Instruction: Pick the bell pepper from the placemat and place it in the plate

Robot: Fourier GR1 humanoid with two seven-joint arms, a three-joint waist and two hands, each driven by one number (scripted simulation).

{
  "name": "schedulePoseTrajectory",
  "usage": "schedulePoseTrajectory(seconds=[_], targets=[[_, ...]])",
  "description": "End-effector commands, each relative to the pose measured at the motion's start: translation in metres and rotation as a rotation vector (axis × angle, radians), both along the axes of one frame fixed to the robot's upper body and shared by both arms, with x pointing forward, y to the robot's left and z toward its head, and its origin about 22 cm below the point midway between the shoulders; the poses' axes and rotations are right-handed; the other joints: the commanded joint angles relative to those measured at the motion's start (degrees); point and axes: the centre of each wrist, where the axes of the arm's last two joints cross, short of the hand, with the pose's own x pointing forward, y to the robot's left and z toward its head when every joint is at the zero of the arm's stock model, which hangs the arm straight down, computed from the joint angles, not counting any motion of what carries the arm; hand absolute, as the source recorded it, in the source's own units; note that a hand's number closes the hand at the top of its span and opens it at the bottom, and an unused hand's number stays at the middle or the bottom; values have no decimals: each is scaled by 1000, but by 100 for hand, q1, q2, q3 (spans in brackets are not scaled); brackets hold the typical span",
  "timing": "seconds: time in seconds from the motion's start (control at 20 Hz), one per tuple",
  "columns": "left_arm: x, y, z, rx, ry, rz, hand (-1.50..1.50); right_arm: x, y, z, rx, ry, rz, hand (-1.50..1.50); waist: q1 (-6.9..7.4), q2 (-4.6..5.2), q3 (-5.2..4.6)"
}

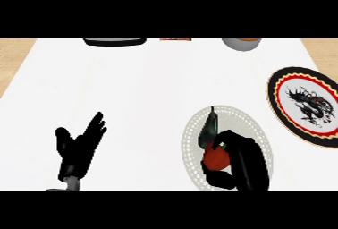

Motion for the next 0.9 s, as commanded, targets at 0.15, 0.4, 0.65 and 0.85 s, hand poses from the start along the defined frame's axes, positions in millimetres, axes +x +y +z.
schedulePoseTrajectory(seconds=[0.15, 0.4, 0.65, 0.85], targets=[[-12, 10, -14, -8, 8, -11, 0, -32, 18, 46, 185, -200, -215, 150, 15, 3, -1], [0, 7, 3, -1, -7, -16, 0, -11, -24, 56, 298, -276, -375, 150, 63, 24, 6], [-1, 0, 6, -4, -3, -29, 0, 8, -72, 55, 456, -338, -437, 150, 108, 36, 15], [5, 9, -13, 8, 9, -4, 0, 17, -126, 29, 400, -398, -495, 150, 67, 49, 12]])
